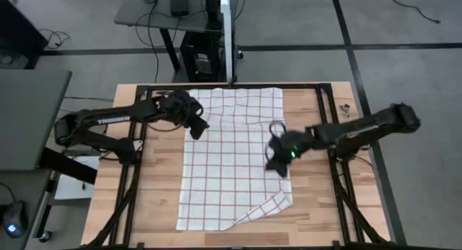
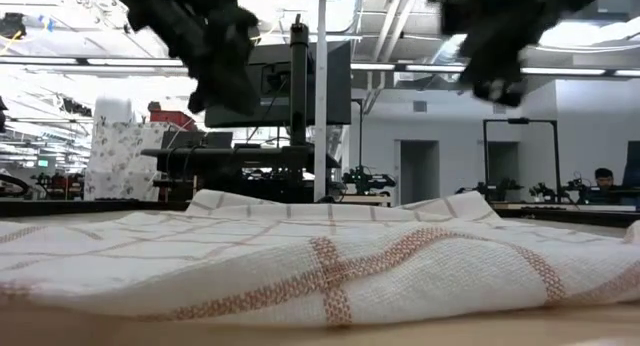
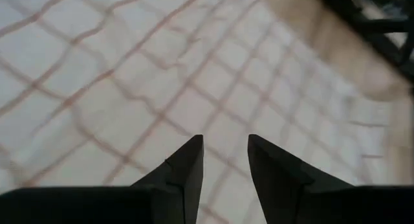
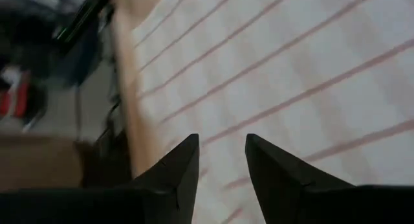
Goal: Roll towel
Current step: Fold the white towel
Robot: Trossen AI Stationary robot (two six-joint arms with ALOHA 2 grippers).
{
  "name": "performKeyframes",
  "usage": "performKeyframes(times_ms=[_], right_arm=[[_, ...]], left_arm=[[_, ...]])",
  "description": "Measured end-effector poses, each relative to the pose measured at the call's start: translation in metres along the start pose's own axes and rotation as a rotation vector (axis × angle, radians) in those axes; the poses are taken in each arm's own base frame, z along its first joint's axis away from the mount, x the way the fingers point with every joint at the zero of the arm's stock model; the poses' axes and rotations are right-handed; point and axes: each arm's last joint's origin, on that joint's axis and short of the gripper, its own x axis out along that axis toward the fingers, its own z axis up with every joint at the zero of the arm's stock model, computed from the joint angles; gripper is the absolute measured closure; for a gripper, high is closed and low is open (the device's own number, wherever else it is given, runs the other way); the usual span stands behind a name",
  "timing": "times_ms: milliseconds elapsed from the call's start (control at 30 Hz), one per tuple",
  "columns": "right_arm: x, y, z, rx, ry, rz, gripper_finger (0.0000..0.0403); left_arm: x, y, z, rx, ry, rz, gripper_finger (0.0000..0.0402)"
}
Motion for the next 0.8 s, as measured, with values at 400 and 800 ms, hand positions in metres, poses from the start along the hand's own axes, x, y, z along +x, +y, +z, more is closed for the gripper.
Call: performKeyframes(times_ms=[400,800], right_arm=[[0.006,0.038,-0.077,0.054,0.244,-0.070,0.0243],[0.053,0.023,-0.128,0.170,0.202,-0.385,0.0155]], left_arm=[[-0.002,-0.072,-0.037,-0.087,0.069,-0.185,0.0295],[-0.007,-0.112,-0.075,-0.097,0.076,-0.148,0.0295]])
